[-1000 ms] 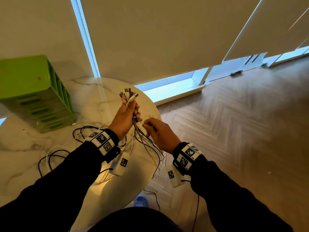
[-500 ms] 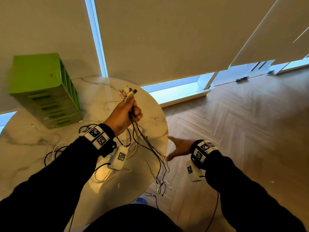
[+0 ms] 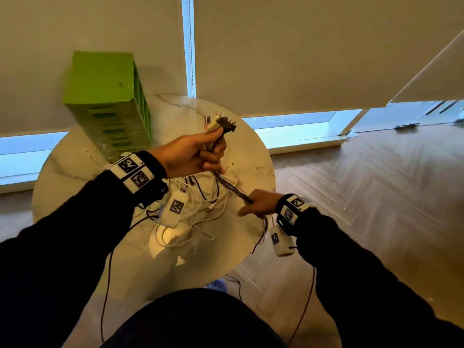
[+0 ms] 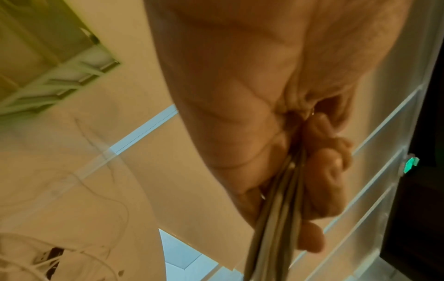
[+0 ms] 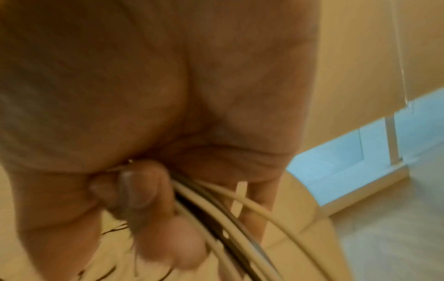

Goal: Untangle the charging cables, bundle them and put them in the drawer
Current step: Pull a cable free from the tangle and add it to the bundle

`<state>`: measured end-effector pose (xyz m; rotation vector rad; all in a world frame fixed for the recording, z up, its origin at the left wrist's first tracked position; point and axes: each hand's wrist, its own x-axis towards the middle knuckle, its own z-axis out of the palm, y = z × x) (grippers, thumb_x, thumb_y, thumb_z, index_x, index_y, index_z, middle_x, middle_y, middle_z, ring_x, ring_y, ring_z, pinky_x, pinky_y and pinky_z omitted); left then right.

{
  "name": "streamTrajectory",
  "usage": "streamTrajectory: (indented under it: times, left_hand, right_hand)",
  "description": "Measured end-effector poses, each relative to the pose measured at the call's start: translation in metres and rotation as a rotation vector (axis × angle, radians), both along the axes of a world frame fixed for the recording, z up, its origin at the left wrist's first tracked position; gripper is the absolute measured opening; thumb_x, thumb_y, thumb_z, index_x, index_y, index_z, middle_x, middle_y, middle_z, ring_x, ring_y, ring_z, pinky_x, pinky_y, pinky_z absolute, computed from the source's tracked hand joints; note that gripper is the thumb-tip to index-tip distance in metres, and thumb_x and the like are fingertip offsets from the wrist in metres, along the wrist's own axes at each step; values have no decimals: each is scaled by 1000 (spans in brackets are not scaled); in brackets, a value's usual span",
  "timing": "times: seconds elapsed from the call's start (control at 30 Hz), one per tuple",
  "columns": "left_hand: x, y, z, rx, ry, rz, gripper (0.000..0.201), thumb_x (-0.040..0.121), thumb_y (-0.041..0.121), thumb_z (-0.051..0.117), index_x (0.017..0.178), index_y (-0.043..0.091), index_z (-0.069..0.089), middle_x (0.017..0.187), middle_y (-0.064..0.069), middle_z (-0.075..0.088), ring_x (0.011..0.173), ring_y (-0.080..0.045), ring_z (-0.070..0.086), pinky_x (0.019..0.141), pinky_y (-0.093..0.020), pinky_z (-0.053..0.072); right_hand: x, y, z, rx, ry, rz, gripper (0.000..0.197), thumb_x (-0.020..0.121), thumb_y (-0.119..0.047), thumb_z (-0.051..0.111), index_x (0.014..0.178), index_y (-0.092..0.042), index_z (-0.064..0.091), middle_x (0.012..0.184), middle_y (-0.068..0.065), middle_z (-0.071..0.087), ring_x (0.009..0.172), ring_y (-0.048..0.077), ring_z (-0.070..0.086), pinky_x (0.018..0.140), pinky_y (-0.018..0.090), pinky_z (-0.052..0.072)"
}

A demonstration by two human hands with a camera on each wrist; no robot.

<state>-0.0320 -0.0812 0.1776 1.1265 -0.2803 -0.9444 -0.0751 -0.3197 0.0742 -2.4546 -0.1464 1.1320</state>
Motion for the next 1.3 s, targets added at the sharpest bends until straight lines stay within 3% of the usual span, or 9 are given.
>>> streamTrajectory:
  times: [0.17, 0.3, 0.43, 0.57, 0.67, 0.77, 0.83, 1.0, 1.3]
  left_hand:
    - [10, 8, 4, -224, 11, 440, 32, 105, 41, 36, 88, 19, 52, 65, 4, 34, 64, -15, 42, 84, -33, 47]
    - [21, 0, 3, -216, 1, 798, 22, 104, 42, 41, 90, 30, 52, 69, 8, 35, 62, -9, 34, 67, -27, 33]
    - [19, -16, -28, 95, -73, 851, 18, 93, 43, 56, 98, 31, 45, 80, 11, 35, 66, -7, 29, 64, -26, 28]
    - [10, -18, -63, 265, -124, 730, 26, 83, 44, 58, 90, 32, 36, 78, 11, 32, 64, -8, 28, 61, -27, 27]
    - [8, -6, -76, 269, -111, 734, 25, 84, 41, 58, 90, 32, 36, 74, 11, 32, 60, -7, 31, 61, -26, 30]
    - [6, -3, -81, 273, -105, 756, 25, 84, 40, 58, 92, 31, 36, 75, 10, 33, 58, -6, 33, 60, -24, 33]
    - [6, -2, -84, 295, -102, 748, 25, 85, 40, 58, 91, 30, 36, 71, 11, 34, 57, -6, 34, 60, -25, 34]
    - [-2, -4, -90, 394, -151, 689, 18, 105, 30, 50, 98, 22, 34, 76, 9, 35, 65, -6, 37, 69, -30, 37]
    - [-5, 1, -102, 421, -124, 735, 18, 106, 24, 48, 93, 24, 36, 67, 10, 33, 58, -5, 33, 62, -26, 34]
  right_hand:
    - [9, -6, -10, 95, -529, -251, 25, 99, -37, 57, 92, -14, 49, 78, 6, 59, 73, 30, 56, 66, 37, 42]
    - [-13, 32, -23, 181, -438, 11, 46, 95, -30, 61, 128, -16, 32, 92, 10, 65, 86, 38, 65, 69, 43, 48]
    - [-48, 81, -42, 164, -228, 244, 78, 93, -42, 64, 149, -12, 18, 133, 19, 58, 112, 36, 62, 89, 44, 51]
    - [-51, 89, -40, 262, 10, 277, 79, 96, -55, 56, 152, -11, 21, 153, 12, 42, 131, 30, 49, 108, 42, 42]
    - [-33, 72, -21, 406, 16, 180, 43, 108, -42, 31, 117, -10, 59, 119, 12, 64, 106, 25, 61, 100, 36, 46]
    - [-3, 43, -24, 363, -114, -25, 60, 106, -53, 20, 91, -23, 69, 91, -2, 66, 85, 11, 60, 87, 27, 46]
    - [20, 26, -45, 248, -189, -122, 71, 99, -68, 19, 93, -22, 73, 95, 2, 70, 89, 18, 64, 88, 35, 47]
    - [49, 3, -105, -75, -342, -16, 39, 98, -41, 56, 128, -17, 53, 128, 14, 51, 115, 38, 55, 99, 44, 45]
    - [72, 1, -116, -113, -431, 68, 23, 97, -25, 58, 115, -10, 59, 117, 19, 58, 111, 39, 56, 92, 41, 45]
